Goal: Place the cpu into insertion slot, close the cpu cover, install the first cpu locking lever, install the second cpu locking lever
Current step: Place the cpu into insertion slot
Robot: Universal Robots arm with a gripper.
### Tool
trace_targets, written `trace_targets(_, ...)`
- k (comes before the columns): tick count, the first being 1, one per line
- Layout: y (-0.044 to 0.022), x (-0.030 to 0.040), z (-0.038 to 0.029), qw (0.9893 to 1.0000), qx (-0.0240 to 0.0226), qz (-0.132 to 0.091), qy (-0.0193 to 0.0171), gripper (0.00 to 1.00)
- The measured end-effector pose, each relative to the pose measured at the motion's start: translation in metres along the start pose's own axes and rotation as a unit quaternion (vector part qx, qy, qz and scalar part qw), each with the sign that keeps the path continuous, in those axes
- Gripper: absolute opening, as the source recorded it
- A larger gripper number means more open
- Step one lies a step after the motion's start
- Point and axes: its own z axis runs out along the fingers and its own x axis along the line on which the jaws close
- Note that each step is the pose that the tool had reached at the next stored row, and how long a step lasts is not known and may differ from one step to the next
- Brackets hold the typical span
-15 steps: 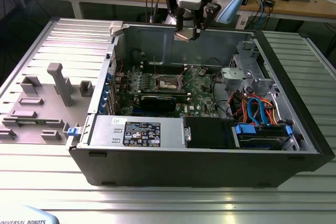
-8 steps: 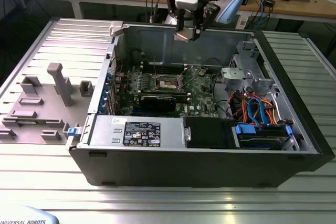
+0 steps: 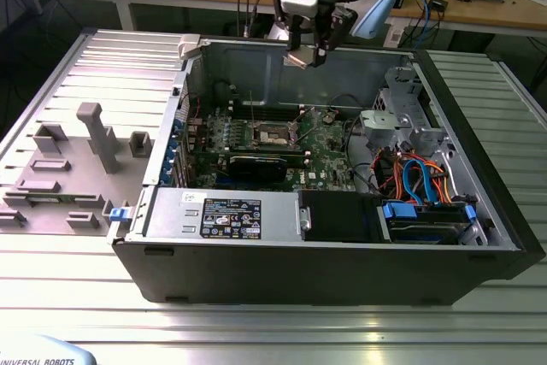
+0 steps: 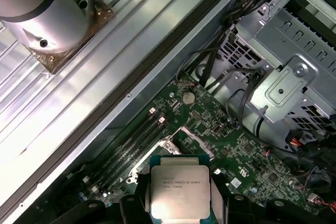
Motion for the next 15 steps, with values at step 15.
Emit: trace_targets(15,-0.0001,-0.0001,0.0015,0.9987,-0.0013,0.050,-0.0050,0.54)
